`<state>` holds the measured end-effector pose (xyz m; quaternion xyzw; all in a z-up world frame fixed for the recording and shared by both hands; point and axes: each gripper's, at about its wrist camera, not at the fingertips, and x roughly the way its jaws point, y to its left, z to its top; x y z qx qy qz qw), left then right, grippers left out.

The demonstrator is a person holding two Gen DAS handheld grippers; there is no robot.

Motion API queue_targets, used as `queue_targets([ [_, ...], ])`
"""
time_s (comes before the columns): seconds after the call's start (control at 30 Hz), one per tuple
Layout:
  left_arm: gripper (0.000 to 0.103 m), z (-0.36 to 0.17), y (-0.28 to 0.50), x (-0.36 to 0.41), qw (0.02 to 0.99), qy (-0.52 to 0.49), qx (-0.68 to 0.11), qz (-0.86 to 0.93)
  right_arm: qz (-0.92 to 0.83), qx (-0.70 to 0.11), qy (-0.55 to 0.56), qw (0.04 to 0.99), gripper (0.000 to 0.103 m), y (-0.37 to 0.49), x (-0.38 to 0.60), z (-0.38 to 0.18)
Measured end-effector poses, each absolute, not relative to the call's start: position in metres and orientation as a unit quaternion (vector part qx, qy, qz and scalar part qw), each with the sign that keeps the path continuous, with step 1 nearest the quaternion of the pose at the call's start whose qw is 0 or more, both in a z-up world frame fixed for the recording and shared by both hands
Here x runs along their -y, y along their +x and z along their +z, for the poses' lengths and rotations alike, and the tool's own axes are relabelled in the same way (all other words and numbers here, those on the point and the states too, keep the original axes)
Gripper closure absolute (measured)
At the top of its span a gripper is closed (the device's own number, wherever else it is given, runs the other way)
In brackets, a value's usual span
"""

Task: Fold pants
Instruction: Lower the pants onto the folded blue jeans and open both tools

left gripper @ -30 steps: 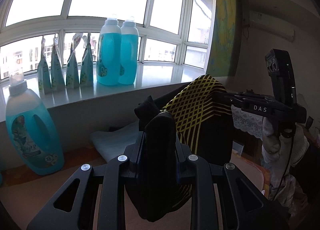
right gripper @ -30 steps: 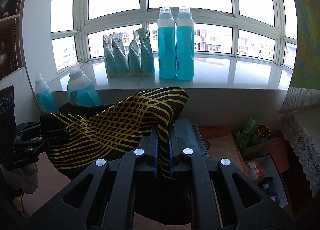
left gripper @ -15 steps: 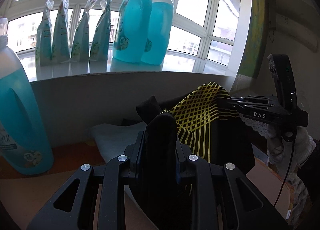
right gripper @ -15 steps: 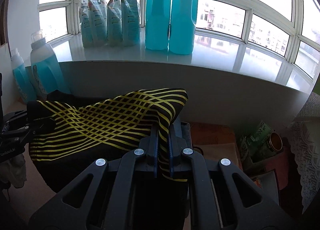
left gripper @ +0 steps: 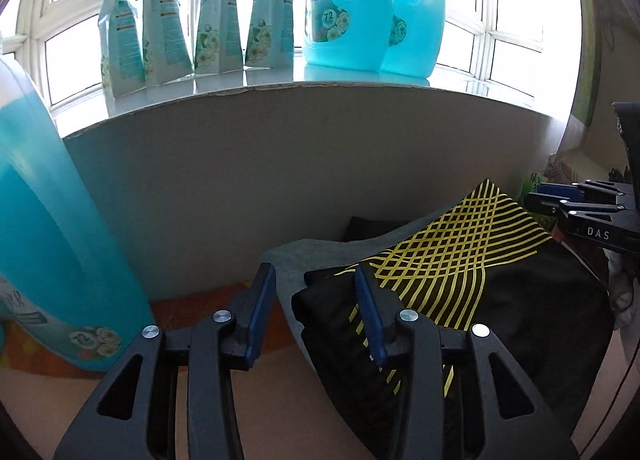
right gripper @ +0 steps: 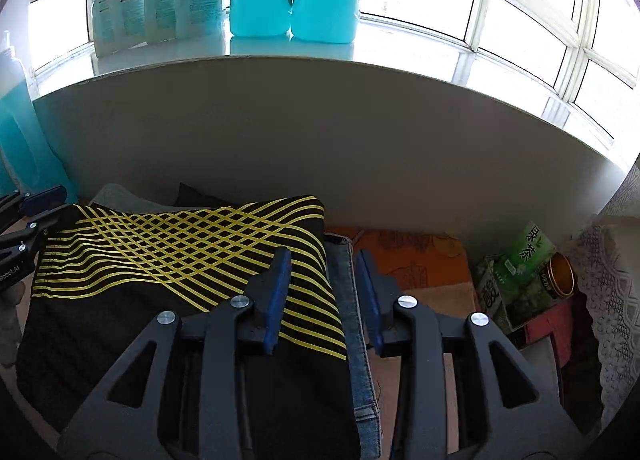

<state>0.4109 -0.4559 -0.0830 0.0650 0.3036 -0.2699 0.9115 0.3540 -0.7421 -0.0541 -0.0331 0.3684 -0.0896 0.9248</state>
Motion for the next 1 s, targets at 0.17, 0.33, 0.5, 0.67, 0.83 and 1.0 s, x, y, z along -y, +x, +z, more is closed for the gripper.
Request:
queue_targets([
  [0.17, 0.064, -0.074, 0.39, 0.453, 0.911, 0.083, -0.287, -0.284, -0.091, -0.345, -0.024, 0.934, 0.064, 0.327, 0.74, -0.032],
  [0.33, 0.064, -0.067, 0.375, 0.464, 0.892, 0.083, -0.292, -0.335, -0.06, -0.342, -0.012, 0.938, 0.064, 0.311, 0.725, -0.028],
  [0.5, 0.063, -0.069, 0.354, 0.48, 0.871, 0.134, -0.301, -0.364, -0.045, -0.345, -0.008, 0.938, 0.064, 0.3, 0.707, -0.029],
  [0.67, 0.063, -0.076, 0.349, 0.481, 0.864, 0.151, -0.327, -0.35, -0.046, -0.336, 0.023, 0.94, 0.064, 0.277, 0.7, -0.027],
  [0.83, 0.063, -0.065, 0.327, 0.458, 0.865, 0.132, -0.326, -0.357, -0.06, -0.318, 0.046, 0.945, 0.064, 0.234, 0.686, -0.02],
  [1.0, 0.063, -0.053, 0.292, 0.436, 0.866, 0.121, -0.321, -0.364, -0.091, -0.313, 0.041, 0.944, 0.053, 0.189, 0.664, -0.014],
])
